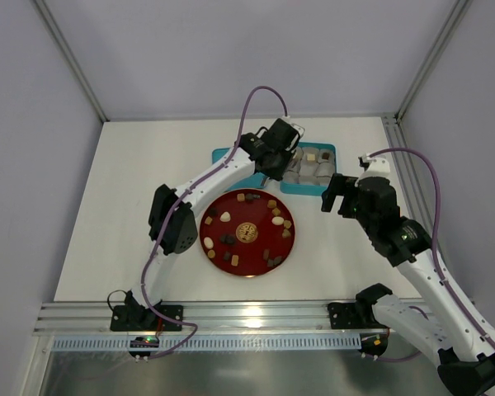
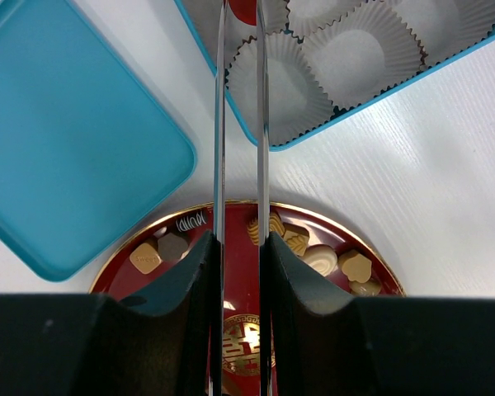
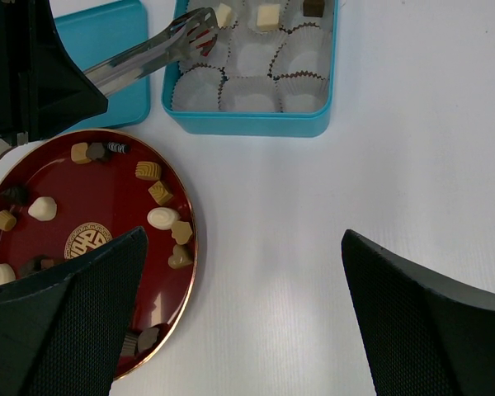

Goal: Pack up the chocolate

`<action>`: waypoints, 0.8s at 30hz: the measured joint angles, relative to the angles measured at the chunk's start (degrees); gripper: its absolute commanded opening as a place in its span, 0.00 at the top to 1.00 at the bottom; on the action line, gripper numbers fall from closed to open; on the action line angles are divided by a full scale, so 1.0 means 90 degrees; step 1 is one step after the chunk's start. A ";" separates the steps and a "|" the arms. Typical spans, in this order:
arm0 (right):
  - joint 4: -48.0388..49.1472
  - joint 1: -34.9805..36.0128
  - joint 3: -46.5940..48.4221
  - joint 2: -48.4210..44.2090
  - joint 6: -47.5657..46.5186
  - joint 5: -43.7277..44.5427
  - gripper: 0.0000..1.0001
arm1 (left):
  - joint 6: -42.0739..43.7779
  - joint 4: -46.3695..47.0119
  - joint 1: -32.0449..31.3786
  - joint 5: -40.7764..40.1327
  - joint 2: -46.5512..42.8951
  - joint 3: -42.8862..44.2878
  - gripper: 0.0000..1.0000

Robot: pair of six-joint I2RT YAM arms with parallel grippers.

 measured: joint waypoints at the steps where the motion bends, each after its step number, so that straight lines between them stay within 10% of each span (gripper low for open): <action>1: -0.0005 0.0000 0.0000 -0.0007 -0.0002 0.0000 0.00 | 0.0002 0.0000 0.0000 0.0000 0.0000 0.0000 0.75; 24: -0.0007 -0.0017 0.0000 -0.0051 -0.0002 0.0000 0.00 | 0.0027 0.0000 0.0000 -0.0010 0.0000 0.0000 0.65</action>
